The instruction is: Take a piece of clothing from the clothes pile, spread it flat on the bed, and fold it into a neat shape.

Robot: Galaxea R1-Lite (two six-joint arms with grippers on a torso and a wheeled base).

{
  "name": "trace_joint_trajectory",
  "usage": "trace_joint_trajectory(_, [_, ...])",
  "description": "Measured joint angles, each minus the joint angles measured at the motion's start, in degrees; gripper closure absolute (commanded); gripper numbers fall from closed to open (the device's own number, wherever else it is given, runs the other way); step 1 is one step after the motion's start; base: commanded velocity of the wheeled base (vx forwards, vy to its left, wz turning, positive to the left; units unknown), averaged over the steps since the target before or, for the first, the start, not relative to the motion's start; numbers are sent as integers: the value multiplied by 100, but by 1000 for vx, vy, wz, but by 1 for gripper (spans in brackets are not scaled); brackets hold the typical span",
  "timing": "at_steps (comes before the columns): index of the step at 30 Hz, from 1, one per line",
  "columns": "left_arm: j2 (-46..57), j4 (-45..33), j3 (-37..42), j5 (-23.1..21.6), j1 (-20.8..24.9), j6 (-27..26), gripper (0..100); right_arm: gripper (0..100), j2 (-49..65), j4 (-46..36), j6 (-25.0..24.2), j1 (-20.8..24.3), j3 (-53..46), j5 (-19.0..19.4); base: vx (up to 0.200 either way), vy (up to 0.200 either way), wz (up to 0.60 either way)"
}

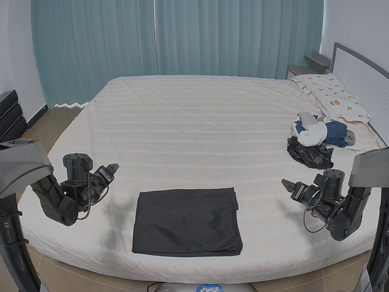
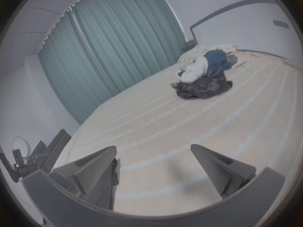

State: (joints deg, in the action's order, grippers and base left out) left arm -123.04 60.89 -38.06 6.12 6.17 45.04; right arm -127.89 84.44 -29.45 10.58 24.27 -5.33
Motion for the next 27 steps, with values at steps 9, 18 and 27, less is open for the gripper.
trace_joint_trajectory(9, [1990,233,1281,-2,-55,-856,0,0,1886,385,357,-265,-1587,68,0,0,0])
trace_joint_trajectory(18, [3847,257,2409,23,-63,-1847,0,0,3608,71,795,-435,-2285,130,0,0,0])
trace_joint_trajectory(27, [5294,-374,3098,138,-72,-2350,0,0,5664,-2354,1167,-488,-2328,262,0,0,0])
